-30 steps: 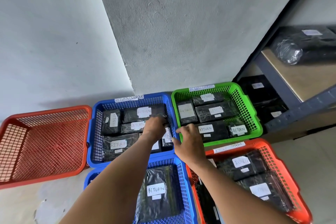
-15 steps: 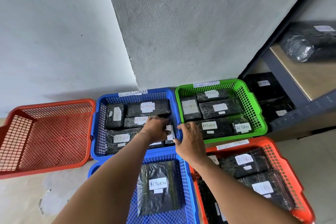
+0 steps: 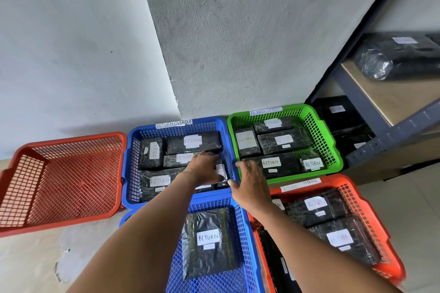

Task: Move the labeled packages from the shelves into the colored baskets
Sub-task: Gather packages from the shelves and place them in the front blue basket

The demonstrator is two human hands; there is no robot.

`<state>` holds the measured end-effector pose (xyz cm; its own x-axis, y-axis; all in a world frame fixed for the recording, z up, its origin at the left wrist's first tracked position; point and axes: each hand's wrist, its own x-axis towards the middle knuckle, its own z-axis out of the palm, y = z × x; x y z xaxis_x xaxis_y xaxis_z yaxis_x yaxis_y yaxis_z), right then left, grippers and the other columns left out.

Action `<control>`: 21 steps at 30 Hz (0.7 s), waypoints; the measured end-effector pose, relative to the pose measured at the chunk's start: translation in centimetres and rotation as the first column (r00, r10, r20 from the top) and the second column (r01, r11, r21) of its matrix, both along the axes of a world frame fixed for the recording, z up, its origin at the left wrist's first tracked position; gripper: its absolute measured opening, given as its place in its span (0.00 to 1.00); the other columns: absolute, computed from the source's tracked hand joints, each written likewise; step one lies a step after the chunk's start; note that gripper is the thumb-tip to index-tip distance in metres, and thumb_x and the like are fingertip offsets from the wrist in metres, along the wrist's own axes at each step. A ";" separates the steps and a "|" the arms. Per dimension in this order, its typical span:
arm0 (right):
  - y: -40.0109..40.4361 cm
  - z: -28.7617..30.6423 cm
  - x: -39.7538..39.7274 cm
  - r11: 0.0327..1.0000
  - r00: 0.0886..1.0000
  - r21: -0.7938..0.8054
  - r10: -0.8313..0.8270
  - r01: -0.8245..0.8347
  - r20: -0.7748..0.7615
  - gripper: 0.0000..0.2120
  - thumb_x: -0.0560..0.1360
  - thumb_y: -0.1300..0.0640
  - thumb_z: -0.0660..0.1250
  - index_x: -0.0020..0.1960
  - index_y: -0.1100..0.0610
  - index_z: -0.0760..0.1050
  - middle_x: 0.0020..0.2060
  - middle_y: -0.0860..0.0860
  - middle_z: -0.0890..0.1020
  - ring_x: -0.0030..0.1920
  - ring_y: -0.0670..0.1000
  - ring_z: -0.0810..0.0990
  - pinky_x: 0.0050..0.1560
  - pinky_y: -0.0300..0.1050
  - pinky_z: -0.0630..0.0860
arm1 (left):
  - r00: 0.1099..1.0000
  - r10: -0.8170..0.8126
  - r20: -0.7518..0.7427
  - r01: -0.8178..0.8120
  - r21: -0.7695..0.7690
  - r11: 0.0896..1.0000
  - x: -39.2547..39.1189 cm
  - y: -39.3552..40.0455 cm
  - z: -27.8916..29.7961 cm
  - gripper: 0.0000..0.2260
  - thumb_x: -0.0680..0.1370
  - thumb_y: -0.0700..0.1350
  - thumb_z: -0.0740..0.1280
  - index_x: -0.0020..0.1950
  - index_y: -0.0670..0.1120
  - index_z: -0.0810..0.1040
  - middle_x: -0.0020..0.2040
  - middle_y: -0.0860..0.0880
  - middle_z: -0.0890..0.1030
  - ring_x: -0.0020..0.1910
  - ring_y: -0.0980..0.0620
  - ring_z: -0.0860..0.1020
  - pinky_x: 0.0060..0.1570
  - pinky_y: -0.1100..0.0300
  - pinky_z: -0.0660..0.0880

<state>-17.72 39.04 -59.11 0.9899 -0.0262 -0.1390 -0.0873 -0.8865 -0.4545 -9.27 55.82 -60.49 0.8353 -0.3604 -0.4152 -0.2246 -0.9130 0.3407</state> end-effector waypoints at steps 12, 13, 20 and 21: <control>0.5 1.4 -2.1 0.997 0.997 -0.048 -0.053 0.056 0.058 0.21 0.77 0.52 0.68 0.67 0.51 0.68 0.68 0.52 0.70 0.69 0.54 0.69 0.70 0.50 0.70 | 0.985 -0.094 0.148 0.075 0.130 0.989 -1.9 -0.2 1.0 0.36 0.71 0.66 0.68 0.75 0.51 0.69 0.72 0.51 0.72 0.72 0.46 0.64 0.73 0.49 0.61; 0.3 1.4 -2.3 0.997 0.997 -0.050 -0.059 0.062 0.054 0.20 0.77 0.52 0.68 0.67 0.51 0.68 0.67 0.52 0.70 0.69 0.54 0.68 0.70 0.49 0.69 | 0.983 -0.108 0.151 0.085 0.149 0.985 -1.9 -0.4 0.8 0.36 0.70 0.68 0.67 0.73 0.51 0.71 0.70 0.51 0.73 0.71 0.46 0.64 0.72 0.49 0.62; -1.0 1.0 -2.9 0.992 0.990 -0.014 -0.128 0.129 0.064 0.18 0.76 0.53 0.68 0.65 0.51 0.70 0.64 0.51 0.71 0.66 0.52 0.70 0.68 0.47 0.68 | 0.962 -0.154 0.225 0.109 0.203 0.973 -1.4 -1.3 -0.4 0.36 0.67 0.74 0.61 0.65 0.51 0.79 0.63 0.51 0.78 0.67 0.46 0.68 0.67 0.50 0.65; -1.2 0.9 -2.9 0.991 0.989 -0.007 -0.132 0.132 0.066 0.18 0.77 0.54 0.68 0.65 0.51 0.70 0.64 0.51 0.71 0.66 0.52 0.70 0.68 0.46 0.68 | 0.960 -0.159 0.228 0.111 0.209 0.972 -1.3 -1.3 -0.5 0.36 0.67 0.75 0.61 0.64 0.51 0.79 0.62 0.51 0.78 0.66 0.46 0.68 0.66 0.50 0.66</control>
